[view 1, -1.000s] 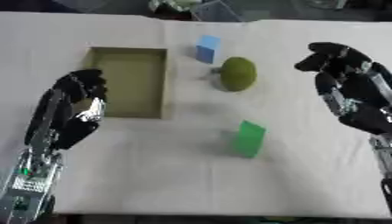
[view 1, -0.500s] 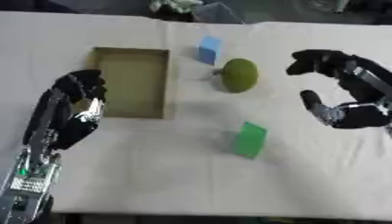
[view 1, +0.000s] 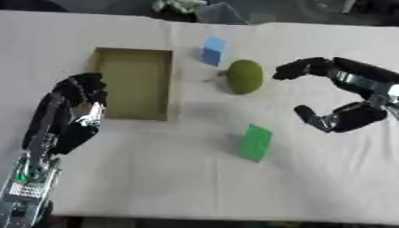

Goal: Pick up objects on the table and place them in the box.

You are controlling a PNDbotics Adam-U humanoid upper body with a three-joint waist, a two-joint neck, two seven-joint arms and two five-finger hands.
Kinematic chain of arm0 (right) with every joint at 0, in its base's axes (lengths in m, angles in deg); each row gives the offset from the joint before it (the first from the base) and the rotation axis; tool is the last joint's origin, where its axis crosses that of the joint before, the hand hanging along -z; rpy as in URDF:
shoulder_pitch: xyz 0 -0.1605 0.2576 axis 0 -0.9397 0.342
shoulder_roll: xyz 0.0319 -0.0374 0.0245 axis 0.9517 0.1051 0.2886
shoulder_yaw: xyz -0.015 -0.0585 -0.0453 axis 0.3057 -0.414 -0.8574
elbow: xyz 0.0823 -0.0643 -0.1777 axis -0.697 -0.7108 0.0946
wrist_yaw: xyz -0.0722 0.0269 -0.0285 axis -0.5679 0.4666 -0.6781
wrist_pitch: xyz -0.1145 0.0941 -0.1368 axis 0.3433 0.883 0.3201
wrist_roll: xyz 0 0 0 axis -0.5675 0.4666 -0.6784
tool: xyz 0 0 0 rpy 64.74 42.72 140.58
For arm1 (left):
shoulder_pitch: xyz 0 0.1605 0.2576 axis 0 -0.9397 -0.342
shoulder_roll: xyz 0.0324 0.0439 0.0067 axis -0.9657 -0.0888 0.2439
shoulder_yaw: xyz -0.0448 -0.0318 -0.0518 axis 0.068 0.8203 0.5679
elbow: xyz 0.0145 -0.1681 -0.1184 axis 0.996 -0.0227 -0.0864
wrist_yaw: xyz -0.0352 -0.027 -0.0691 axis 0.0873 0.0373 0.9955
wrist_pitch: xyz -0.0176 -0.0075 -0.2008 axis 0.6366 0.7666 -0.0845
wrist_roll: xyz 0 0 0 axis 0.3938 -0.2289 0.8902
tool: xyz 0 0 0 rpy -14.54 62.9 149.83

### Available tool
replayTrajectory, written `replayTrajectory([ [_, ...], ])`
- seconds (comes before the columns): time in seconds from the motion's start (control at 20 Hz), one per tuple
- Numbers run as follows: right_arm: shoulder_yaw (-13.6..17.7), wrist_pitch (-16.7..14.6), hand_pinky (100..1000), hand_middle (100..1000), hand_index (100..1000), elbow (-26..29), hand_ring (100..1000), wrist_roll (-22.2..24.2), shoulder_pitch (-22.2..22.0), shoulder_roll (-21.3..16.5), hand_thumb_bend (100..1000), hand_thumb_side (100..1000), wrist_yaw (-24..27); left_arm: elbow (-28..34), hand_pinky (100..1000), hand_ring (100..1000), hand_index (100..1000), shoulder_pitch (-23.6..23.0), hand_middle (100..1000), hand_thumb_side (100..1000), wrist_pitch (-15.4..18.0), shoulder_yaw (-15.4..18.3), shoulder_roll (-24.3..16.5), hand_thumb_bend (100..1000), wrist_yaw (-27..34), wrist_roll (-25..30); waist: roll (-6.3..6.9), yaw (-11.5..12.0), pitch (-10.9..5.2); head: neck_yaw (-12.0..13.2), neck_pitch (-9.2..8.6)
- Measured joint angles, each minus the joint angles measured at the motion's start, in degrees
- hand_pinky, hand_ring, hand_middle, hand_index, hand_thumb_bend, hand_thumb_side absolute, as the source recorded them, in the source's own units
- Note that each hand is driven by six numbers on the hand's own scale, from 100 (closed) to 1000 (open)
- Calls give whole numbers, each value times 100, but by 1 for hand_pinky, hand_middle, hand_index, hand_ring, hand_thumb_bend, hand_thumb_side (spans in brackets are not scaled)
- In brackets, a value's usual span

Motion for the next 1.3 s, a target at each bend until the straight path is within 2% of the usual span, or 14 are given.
replayTrajectory([
  [0.3, -203, -385, 896, 933, 1000, -33, 935, 224, 272, -61, 100, 204, -573, 0, 544, 629, 776, -2, 610, 371, 2, -1, -39, 100, 0, 3, 0, 11, -1, -2, 0],
  [0.55, -389, -630, 932, 982, 1000, -19, 974, 325, 481, -82, 100, 262, -1074, 0, 545, 629, 776, -3, 611, 370, 10, -2, -40, 100, 0, 13, -1, 31, -14, -7, 0],
  [0.8, -562, -732, 935, 989, 1000, 7, 979, 222, 638, -82, 100, 275, -1563, -1, 545, 629, 776, -4, 611, 370, 17, -4, -41, 100, 0, 22, -2, 33, -20, -8, 0],
  [0.85, -585, -772, 940, 1000, 1000, 3, 986, 183, 638, -82, 100, 313, -1660, -1, 544, 629, 776, -4, 611, 369, 19, -4, -41, 100, 0, 24, -2, 33, -22, -8, 0],
  [1.15, -751, -1013, 940, 1000, 1000, -72, 986, -58, 719, -78, 100, 313, -2248, -1, 544, 629, 776, -4, 611, 369, 21, -5, -42, 100, 0, 27, -7, 42, -23, -11, 0],
  [1.2, -769, -1056, 940, 1000, 1000, -97, 989, -101, 719, -77, 100, 347, -2332, -1, 545, 630, 777, -4, 612, 369, 21, -5, -42, 100, 0, 27, -8, 45, -24, -12, 0],
  [1.3, -864, -1124, 940, 1000, 1000, -153, 988, -169, 720, -69, 100, 352, -2510, -1, 545, 630, 776, -5, 612, 368, 22, -7, -43, 100, 0, 29, -26, 66, -24, -30, 0],
])
